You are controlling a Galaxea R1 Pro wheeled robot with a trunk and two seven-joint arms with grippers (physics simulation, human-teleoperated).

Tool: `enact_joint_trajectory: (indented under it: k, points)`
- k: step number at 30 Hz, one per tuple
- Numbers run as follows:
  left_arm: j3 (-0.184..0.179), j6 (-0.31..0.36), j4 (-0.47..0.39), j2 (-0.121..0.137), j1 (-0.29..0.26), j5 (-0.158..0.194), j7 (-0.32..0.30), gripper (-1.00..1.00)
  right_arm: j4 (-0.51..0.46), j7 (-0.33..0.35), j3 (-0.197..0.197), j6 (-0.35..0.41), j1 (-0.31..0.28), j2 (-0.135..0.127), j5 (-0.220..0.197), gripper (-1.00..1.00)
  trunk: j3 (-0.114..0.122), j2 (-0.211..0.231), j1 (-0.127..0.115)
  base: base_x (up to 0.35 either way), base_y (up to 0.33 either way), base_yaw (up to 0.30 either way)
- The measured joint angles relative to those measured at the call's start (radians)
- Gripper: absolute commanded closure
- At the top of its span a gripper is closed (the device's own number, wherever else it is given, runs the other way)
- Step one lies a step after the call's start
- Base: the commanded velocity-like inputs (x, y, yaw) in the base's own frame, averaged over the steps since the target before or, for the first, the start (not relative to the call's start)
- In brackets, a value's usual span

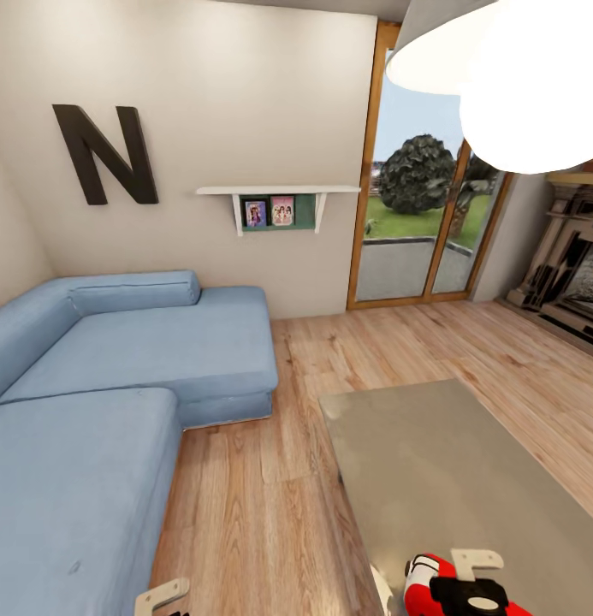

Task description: Turn on the radio receiver that's on the table in the living room.

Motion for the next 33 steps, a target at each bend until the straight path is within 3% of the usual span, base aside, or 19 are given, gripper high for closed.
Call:
enact_joint_trajectory:
  k: [9, 12, 16, 29, 33]
  points:
    - [0.000, 0.000, 0.001, 0.000, 0.000, 0.000, 0.000, -1.00, 0.020, 0.003, -0.003, 0.000, -0.008, -0.005, 0.000, -1.00, 0.000, 0.000, 0.000, 0.000, 0.000, 0.000]
    - [0.000, 0.000, 0.001, 0.000, 0.000, 0.000, 0.000, -1.00, 0.022, 0.003, -0.005, 0.001, -0.025, -0.036, 0.000, -1.00, 0.000, 0.000, 0.000, 0.000, 0.000, 0.000]
    - [0.000, 0.000, 0.002, 0.000, 0.000, 0.000, 0.000, -1.00, 0.022, 0.003, -0.005, 0.043, -0.044, -0.054, 0.002, -1.00, 0.000, 0.000, 0.000, 0.000, 0.000, 0.000]
    - [-0.001, 0.000, 0.004, 0.000, 0.000, 0.000, 0.000, -1.00, 0.020, 0.008, -0.001, 0.088, -0.061, -0.059, 0.001, -1.00, 0.000, 0.000, 0.000, 0.000, 0.000, 0.000]
    - [-0.001, 0.000, 0.019, 0.000, 0.000, 0.000, 0.000, -1.00, 0.022, 0.068, 0.006, 0.089, -0.060, -0.058, -0.001, -1.00, 0.000, 0.000, 0.000, 0.000, 0.000, 0.000]
